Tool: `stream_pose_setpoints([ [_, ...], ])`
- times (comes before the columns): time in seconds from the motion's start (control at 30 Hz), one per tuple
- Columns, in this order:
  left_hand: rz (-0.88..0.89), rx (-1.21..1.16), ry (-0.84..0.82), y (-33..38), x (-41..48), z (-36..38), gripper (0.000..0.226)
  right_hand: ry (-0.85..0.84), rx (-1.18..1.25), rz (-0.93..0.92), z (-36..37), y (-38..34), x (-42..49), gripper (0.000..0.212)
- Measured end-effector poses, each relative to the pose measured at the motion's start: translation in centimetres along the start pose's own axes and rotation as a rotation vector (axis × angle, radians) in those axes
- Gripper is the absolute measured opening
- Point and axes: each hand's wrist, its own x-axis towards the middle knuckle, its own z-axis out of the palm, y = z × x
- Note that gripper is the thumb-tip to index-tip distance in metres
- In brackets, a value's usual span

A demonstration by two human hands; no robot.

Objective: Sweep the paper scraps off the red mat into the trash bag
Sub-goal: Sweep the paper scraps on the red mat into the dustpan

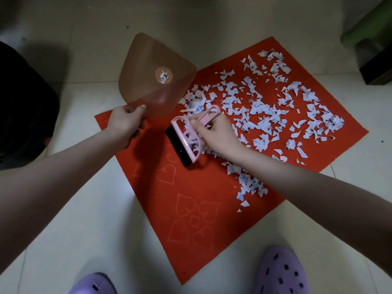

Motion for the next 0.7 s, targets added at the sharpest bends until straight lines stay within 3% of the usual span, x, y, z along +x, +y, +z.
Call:
stream_pose_setpoints([
  [0.13,-0.011,-0.032,-0.007,-0.1,0.0,-0.3,0.033,-0.003,-0.136,0.047,-0.3,0.8,0.2,0.015],
  [0.37,-0.016,-0.030,-0.014,-0.6,0.5,-0.5,0.032,0.301,-0.080,0.027,-4.9,0.9,0.3,0.015],
  [0.5,-0.012,-0.062,0.002,-0.5,0.7,-0.1,0.032,0.261,0.041,0.028,-2.7,-0.2,1.3,0.011],
  [0.7,-0.032,-0.111,0.021,-0.3,0.8,0.0,0.030,0.147,0.039,0.037,0.8,-0.3,3.5,0.013],
])
